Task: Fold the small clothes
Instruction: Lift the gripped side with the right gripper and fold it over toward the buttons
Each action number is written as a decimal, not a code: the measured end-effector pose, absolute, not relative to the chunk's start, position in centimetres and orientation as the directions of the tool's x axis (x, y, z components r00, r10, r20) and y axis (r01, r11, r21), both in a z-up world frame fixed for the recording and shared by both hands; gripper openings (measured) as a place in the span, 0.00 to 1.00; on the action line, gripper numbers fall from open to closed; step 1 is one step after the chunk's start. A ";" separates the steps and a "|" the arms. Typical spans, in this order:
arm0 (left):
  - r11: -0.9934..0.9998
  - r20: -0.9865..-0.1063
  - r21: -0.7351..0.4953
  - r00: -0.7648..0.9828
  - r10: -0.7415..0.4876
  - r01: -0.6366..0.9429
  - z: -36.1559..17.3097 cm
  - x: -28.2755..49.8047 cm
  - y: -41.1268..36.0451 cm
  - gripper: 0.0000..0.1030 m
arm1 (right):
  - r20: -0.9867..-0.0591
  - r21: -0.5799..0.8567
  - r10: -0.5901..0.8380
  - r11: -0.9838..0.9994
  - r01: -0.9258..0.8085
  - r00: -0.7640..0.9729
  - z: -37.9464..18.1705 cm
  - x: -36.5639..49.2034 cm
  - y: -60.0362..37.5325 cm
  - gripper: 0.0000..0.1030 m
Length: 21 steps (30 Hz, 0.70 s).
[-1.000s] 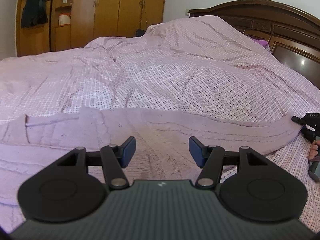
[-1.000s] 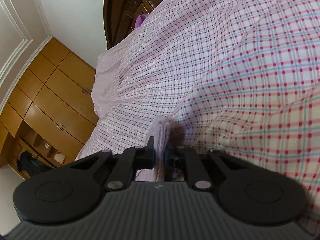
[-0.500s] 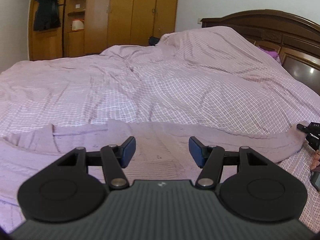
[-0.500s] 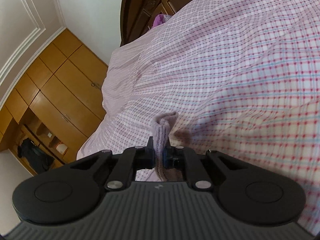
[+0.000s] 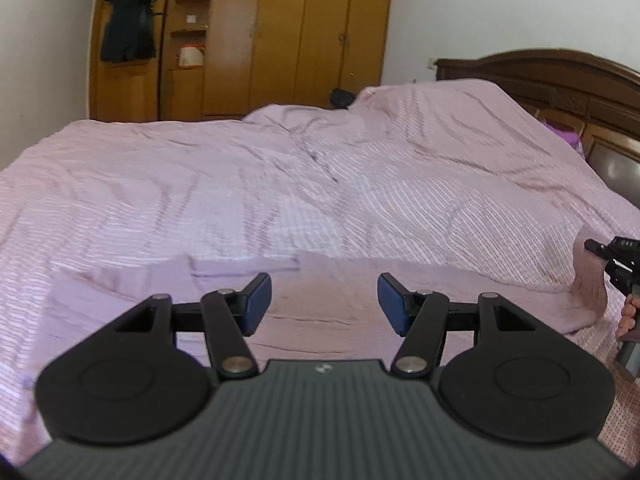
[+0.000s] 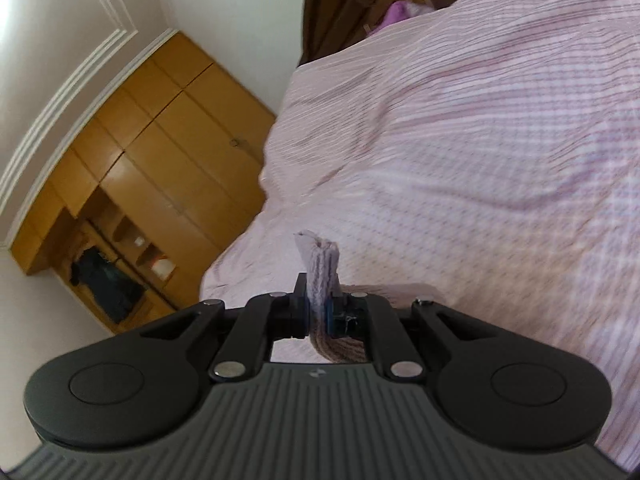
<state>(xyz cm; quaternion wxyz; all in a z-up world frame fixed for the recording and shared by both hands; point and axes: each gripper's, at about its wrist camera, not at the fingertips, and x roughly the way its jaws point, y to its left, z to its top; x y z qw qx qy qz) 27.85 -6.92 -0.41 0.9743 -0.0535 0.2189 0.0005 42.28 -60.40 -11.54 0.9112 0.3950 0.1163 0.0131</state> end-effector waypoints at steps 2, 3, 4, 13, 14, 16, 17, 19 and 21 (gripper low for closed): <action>0.993 -0.418 -0.116 0.908 -0.017 -0.034 0.4 27.0 -5.5 0.58 | -0.193 0.714 0.128 0.699 0.050 0.973 -10.4 41.7 -58.6 0.08; 0.993 -0.414 -0.114 0.910 -0.014 -0.037 0.9 26.5 -4.8 0.58 | -0.185 0.711 0.134 0.702 0.039 0.974 -9.7 41.5 -57.7 0.08; 0.994 -0.409 -0.107 0.912 -0.010 -0.037 1.2 26.0 -4.3 0.58 | -0.178 0.708 0.138 0.706 0.029 0.974 -9.1 41.3 -57.0 0.08; 0.988 -0.410 -0.124 0.911 0.037 -0.095 1.4 23.2 2.4 0.58 | -0.146 0.606 0.218 0.791 -0.087 0.965 -3.9 40.1 -48.4 0.08; 0.985 -0.413 -0.138 0.910 0.037 -0.102 1.2 23.1 3.2 0.58 | -0.146 0.584 0.229 0.805 -0.102 0.962 -3.4 39.9 -47.3 0.08; 0.983 -0.420 -0.142 0.906 0.044 -0.114 0.9 22.9 4.4 0.58 | -0.154 0.546 0.240 0.829 -0.121 0.958 -2.3 39.7 -45.3 0.08; 0.983 -0.417 -0.137 0.907 0.053 -0.120 0.7 22.8 4.9 0.58 | -0.153 0.536 0.246 0.834 -0.129 0.957 -1.8 39.5 -44.3 0.08; 0.984 -0.414 -0.125 0.908 0.068 -0.130 0.5 22.7 5.9 0.58 | -0.153 0.515 0.261 0.844 -0.149 0.953 -0.9 39.2 -42.2 0.08; 0.977 -0.406 -0.139 0.909 0.090 -0.159 0.3 22.7 6.8 0.58 | -0.161 0.464 0.273 0.869 -0.172 0.948 0.1 38.3 -39.5 0.08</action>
